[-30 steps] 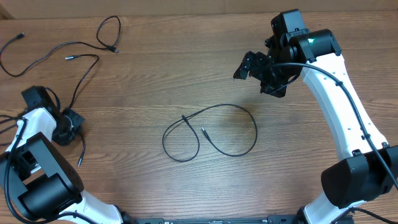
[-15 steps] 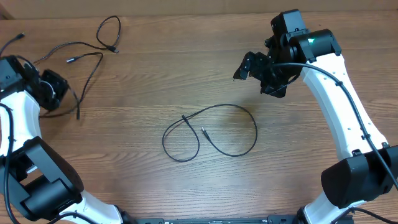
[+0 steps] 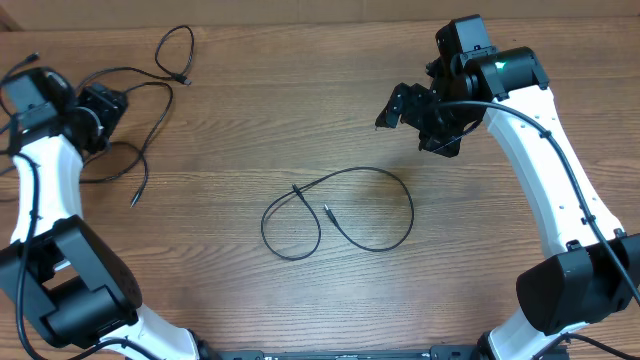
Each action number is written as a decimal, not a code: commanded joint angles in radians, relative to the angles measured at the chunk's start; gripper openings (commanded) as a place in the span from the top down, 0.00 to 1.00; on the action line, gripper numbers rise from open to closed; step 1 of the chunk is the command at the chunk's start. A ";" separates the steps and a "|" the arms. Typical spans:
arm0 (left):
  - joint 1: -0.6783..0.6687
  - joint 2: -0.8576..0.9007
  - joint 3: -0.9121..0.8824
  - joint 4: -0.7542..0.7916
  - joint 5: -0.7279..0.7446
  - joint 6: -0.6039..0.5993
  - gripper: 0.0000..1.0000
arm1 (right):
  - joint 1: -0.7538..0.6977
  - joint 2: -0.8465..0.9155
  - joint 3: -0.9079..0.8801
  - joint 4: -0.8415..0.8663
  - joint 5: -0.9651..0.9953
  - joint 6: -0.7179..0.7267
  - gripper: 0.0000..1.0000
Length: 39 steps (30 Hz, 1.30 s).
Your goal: Untangle cables
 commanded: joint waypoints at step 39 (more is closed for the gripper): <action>-0.179 0.259 0.016 0.134 -0.301 0.559 0.78 | -0.002 -0.011 -0.001 -0.027 0.003 0.001 0.12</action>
